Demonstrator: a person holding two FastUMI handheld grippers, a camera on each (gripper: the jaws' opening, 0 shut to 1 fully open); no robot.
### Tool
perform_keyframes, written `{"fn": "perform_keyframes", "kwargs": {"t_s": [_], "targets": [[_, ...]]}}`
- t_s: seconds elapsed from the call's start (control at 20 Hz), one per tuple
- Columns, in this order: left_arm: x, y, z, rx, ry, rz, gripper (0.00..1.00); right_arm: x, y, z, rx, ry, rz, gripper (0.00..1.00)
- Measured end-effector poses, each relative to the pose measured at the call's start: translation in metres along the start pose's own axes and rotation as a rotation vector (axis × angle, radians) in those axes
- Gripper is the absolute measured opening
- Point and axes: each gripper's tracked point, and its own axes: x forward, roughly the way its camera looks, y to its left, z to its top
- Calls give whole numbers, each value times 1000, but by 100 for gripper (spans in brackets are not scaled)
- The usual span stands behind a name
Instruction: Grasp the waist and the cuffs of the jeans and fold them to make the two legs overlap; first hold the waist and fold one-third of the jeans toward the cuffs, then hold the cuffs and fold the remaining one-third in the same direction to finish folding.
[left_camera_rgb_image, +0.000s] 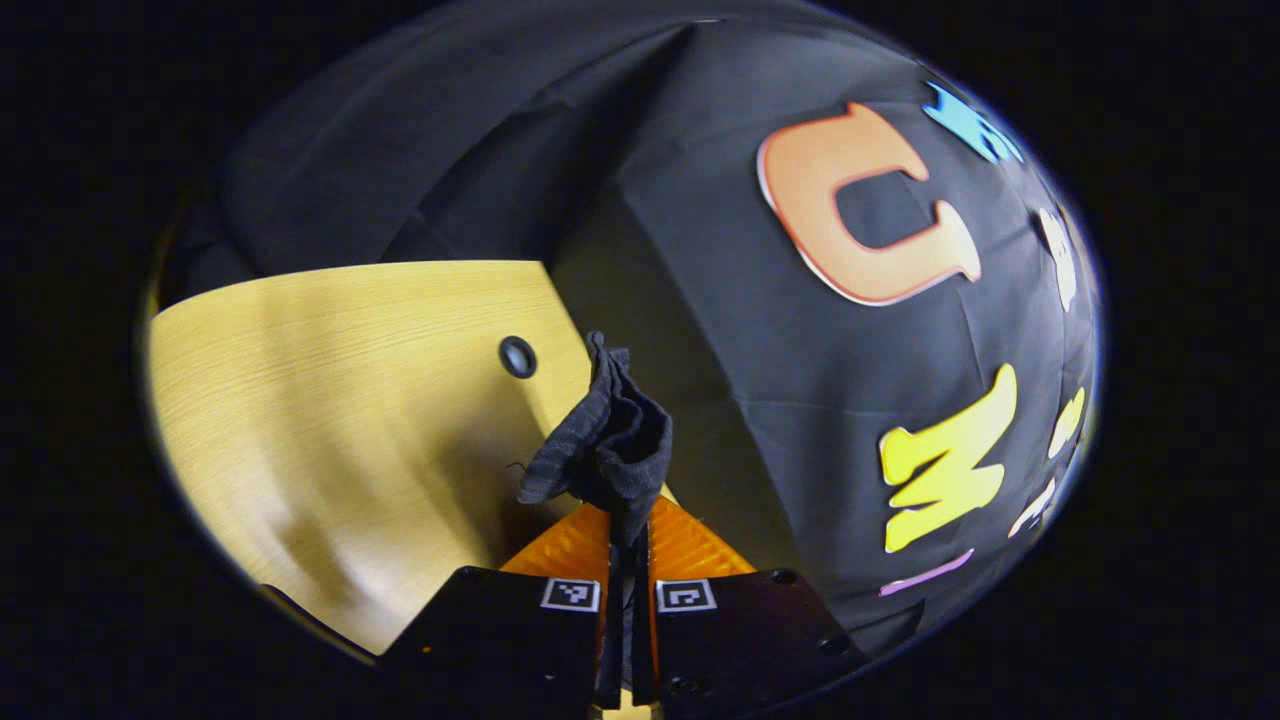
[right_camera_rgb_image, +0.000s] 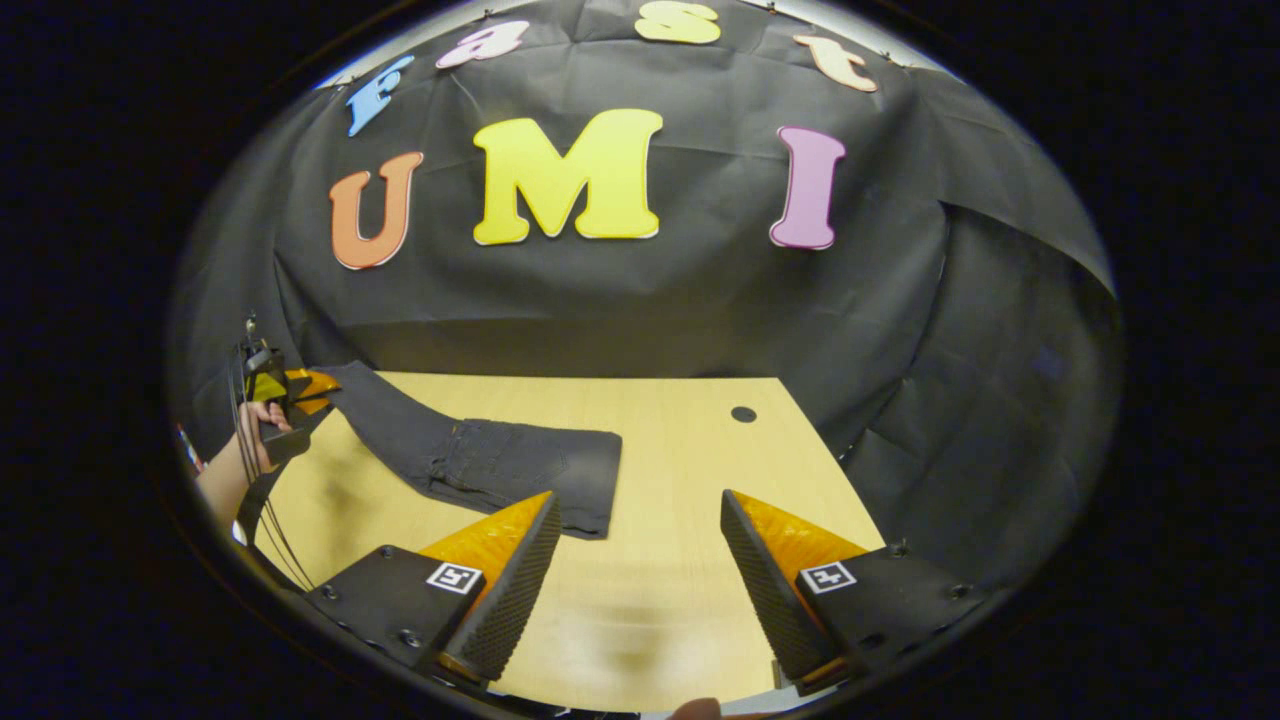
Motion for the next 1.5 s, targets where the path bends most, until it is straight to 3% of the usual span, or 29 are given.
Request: {"fn": "perform_keyframes", "kwargs": {"t_s": [0.25, 0.65, 1.05, 1.25, 1.5], "targets": [[-1, -79, -49, 140, 34, -61, 7, -29, -29, -19, 14, -15, -36, 99], [9, -139, -165, 365, 179, -103, 7, -56, -95, -47, 173, -16, -142, 99], [22, -128, -252, 530, 282, -31, 7, -71, -154, -86, 283, 34, -262, 99], [32, -106, -294, 641, 323, 28, 7, -70, -172, -103, 315, 66, -292, 99], [45, -73, -325, 696, 350, 128, 7, -70, -188, -107, 319, 81, -327, 99]]}}
